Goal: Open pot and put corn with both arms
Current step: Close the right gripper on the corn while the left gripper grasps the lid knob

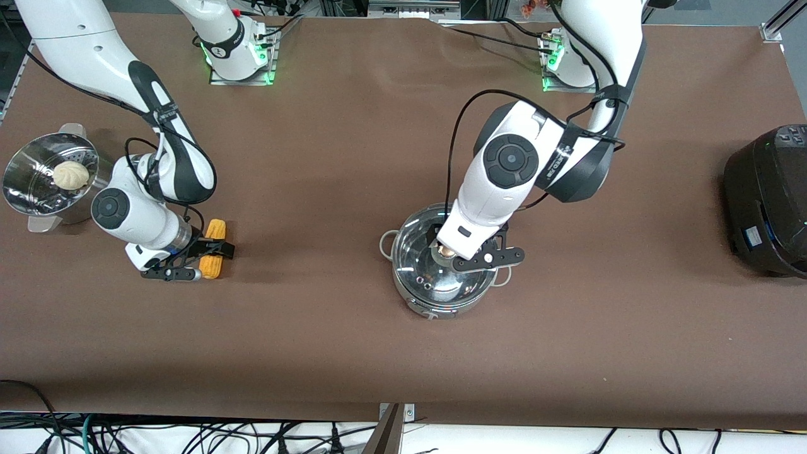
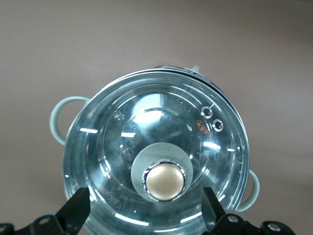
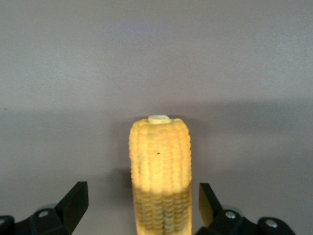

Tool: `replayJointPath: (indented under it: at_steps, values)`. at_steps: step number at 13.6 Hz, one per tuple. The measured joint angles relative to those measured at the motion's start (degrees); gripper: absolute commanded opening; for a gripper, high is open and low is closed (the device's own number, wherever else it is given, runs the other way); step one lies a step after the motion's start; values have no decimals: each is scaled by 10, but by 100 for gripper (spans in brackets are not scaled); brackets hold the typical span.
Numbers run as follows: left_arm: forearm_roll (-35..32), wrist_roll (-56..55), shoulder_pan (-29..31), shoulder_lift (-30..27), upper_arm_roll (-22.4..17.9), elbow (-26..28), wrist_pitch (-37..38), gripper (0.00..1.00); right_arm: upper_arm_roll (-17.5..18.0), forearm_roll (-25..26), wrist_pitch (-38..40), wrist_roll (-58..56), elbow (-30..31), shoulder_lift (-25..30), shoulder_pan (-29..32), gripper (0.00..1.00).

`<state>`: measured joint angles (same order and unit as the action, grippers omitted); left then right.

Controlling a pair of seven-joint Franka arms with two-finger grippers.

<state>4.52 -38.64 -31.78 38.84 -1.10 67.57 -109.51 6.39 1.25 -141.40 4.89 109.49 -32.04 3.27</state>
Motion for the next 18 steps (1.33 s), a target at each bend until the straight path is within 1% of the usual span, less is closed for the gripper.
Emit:
replayJointPath:
  at_steps: [4, 5, 6, 7, 9, 10, 11, 12, 14, 15, 16, 18]
  values:
    - [0, 50, -7, 14, 0, -1, -19, 100, -2, 0, -7, -28, 0, -10, 16, 99]
    - [0, 60, -9, 19, 0, 0, -19, 100, -2, 0, -10, -30, 0, -13, 18, 90]
    - [0, 69, -12, 24, 0, 0, -20, 100, -2, 0, -16, -30, 1, -15, 19, 87]
    - [0, 76, -14, 30, -1, 0, -23, 100, -2, 0, -26, -31, 6, -16, 18, 73]
    - [0, 84, -18, 38, -1, 0, -31, 100, -2, 0, -54, -34, 26, -16, 18, 30]
    - [0, 87, -20, 40, -1, 0, -33, 100, -2, 0, -62, -43, 34, -16, 18, 12]
    - [0, 89, -20, 41, -1, 0, -34, 98, -2, 0, -66, -57, 35, -15, 18, 3]
    - [0, 92, -20, 41, -1, 0, -35, 96, -2, 0, -66, -70, 35, -14, 19, 1]
    - [0, 98, -20, 41, -2, 0, -35, 92, -1, 0, -62, -80, 35, -14, 18, 1]
    - [0, 98, -20, 41, -2, 0, -36, 89, 1, 0, -51, -81, 31, -13, 18, 1]
    - [0, 99, -20, 41, -3, 0, -36, 83, 2, 0, -31, -81, 22, -11, 18, 1]
    - [0, 99, -20, 41, -3, 0, -36, 59, 7, 0, 35, -81, -11, -2, 18, 1]
